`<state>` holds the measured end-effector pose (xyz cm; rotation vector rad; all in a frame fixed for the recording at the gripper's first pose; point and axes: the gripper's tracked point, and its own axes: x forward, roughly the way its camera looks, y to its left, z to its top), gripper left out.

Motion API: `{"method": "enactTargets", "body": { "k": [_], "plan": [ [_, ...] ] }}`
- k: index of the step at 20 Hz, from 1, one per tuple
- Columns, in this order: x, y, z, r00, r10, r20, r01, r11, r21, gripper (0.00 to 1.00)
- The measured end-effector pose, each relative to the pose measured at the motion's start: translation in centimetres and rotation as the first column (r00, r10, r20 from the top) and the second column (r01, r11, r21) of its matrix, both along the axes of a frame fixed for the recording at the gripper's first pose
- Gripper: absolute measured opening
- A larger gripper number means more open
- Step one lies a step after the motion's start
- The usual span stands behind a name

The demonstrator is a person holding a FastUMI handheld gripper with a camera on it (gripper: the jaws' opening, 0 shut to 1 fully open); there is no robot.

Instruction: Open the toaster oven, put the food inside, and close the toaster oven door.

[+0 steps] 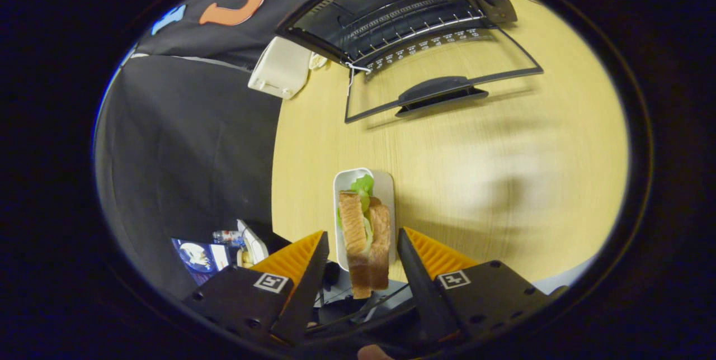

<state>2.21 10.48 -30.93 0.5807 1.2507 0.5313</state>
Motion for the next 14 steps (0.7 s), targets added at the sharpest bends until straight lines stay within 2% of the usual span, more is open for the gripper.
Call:
{"method": "enactTargets", "body": {
  "k": [2,5,9,11,14],
  "plan": [
    [0.0,0.6,0.3,0.999,-0.013,-0.046,0.015,0.999,0.043,0.73],
    [0.2,0.6,0.4,0.997,-0.018,-0.076,0.022,0.998,0.052,0.46],
    [0.1,0.6,2.2,0.995,-0.029,-0.098,0.038,0.995,0.092,0.35],
    [0.2,0.5,4.1,0.994,-0.043,-0.096,0.056,0.989,0.137,0.33],
    [1.9,-0.6,7.8,0.99,-0.125,-0.07,0.138,0.963,0.233,0.33]
  ]
}}
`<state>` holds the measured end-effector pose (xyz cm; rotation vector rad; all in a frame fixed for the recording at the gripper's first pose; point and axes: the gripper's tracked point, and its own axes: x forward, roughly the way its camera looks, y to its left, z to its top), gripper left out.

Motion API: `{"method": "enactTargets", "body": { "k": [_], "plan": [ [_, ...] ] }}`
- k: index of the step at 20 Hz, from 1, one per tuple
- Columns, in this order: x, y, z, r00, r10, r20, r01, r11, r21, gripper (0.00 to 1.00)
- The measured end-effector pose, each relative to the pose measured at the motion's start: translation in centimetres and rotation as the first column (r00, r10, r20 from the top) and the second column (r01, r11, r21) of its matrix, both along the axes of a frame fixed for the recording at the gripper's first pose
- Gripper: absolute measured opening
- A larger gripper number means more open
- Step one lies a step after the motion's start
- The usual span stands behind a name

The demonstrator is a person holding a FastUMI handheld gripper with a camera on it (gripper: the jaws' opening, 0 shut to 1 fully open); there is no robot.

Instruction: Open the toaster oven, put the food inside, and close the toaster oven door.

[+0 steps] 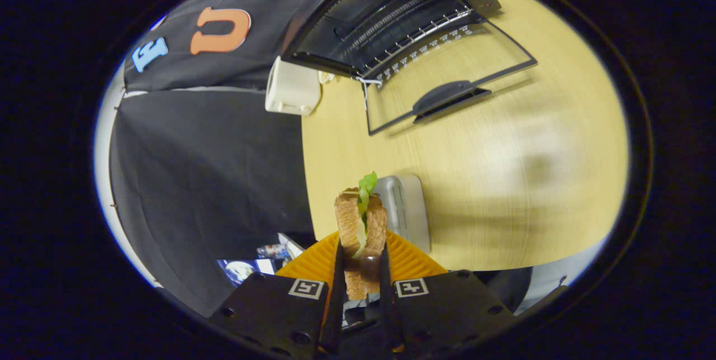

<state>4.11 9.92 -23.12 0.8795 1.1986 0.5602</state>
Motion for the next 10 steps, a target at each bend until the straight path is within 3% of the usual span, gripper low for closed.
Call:
{"method": "enactTargets", "body": {
  "k": [4,10],
  "plan": [
    [4.5,-2.4,3.2,0.984,-0.164,0.069,0.159,0.984,0.078,0.33],
    [12.3,-4.4,4.0,0.902,-0.414,0.12,0.383,0.898,0.218,0.33]
  ]
}}
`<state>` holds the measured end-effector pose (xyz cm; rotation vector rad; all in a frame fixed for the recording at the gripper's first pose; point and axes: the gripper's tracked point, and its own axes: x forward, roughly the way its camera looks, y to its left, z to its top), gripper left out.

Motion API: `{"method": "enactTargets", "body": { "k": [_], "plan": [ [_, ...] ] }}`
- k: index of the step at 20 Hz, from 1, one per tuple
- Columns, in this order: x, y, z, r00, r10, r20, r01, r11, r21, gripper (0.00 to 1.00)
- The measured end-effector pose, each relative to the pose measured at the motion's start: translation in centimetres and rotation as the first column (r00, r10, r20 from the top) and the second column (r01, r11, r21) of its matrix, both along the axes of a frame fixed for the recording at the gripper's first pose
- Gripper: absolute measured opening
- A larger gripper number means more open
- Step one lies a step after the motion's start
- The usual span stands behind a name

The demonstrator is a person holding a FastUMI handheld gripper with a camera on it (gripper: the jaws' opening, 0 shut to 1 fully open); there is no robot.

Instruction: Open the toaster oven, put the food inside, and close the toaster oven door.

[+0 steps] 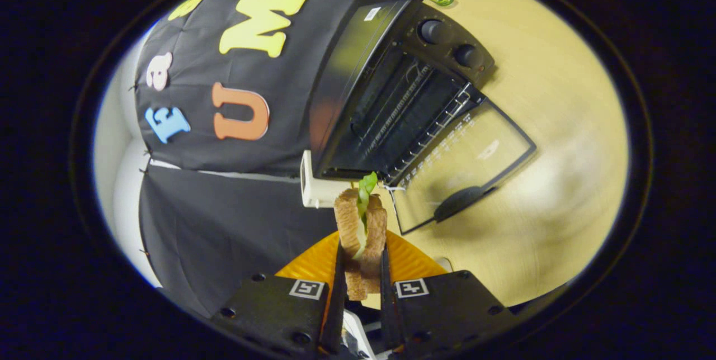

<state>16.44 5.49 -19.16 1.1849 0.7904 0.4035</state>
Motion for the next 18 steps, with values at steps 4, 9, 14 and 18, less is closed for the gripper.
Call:
{"method": "enactTargets", "body": {
  "k": [4,9,14,18],
  "plan": [
    [5.5,-0.7,-1.3,0.986,-0.159,0.045,0.155,0.984,0.082,0.32],
    [11.4,-1.4,-3.5,0.955,-0.286,0.078,0.27,0.947,0.174,0.32],
    [15.0,-1.7,-4.8,0.913,-0.399,0.087,0.37,0.897,0.242,0.33],
    [16.6,0.1,-5.2,0.925,-0.37,0.091,0.345,0.914,0.215,0.38]
  ]
}}
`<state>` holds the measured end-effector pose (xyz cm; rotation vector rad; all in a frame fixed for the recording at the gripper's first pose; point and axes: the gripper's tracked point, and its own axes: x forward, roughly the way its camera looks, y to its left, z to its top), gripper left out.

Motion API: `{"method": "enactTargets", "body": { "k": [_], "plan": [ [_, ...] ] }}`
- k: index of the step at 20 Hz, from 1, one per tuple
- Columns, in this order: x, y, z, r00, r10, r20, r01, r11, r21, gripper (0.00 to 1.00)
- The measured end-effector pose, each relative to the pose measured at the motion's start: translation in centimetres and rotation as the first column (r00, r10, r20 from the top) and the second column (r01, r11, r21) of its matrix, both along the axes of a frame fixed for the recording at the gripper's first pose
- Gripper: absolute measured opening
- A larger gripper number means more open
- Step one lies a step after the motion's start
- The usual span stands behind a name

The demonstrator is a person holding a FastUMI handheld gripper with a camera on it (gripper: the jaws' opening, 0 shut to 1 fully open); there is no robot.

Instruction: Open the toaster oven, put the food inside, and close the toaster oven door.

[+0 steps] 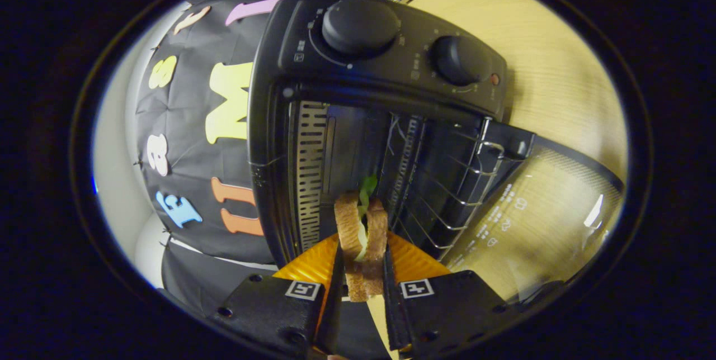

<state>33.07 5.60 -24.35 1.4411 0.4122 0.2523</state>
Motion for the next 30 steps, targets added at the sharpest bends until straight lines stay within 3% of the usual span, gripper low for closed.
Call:
{"method": "enactTargets", "body": {
  "k": [4,9,14,17,19,23,26,30],
  "plan": [
    [1.2,0.9,-1.4,0.996,0.025,-0.087,-0.032,0.997,-0.076,0.48],
    [0.3,0.9,-0.8,0.994,0.051,-0.094,-0.068,0.98,-0.19,0.68],
    [-0.7,-0.3,-1.1,0.99,0.048,-0.136,-0.086,0.953,-0.292,0.71],
    [-1.5,-0.4,-1.2,0.983,0.074,-0.171,-0.13,0.93,-0.344,0.84],
    [-2.3,-0.3,-1.3,0.975,0.091,-0.203,-0.155,0.933,-0.324,0.86],
    [-4.2,-0.9,-1.2,0.963,0.114,-0.242,-0.204,0.899,-0.387,0.94],
    [-6.0,-1.6,-0.2,0.961,0.133,-0.243,-0.235,0.855,-0.463,0.94],
    [-9.7,-2.0,1.3,0.956,0.19,-0.223,-0.291,0.711,-0.64,0.95]
  ]
}}
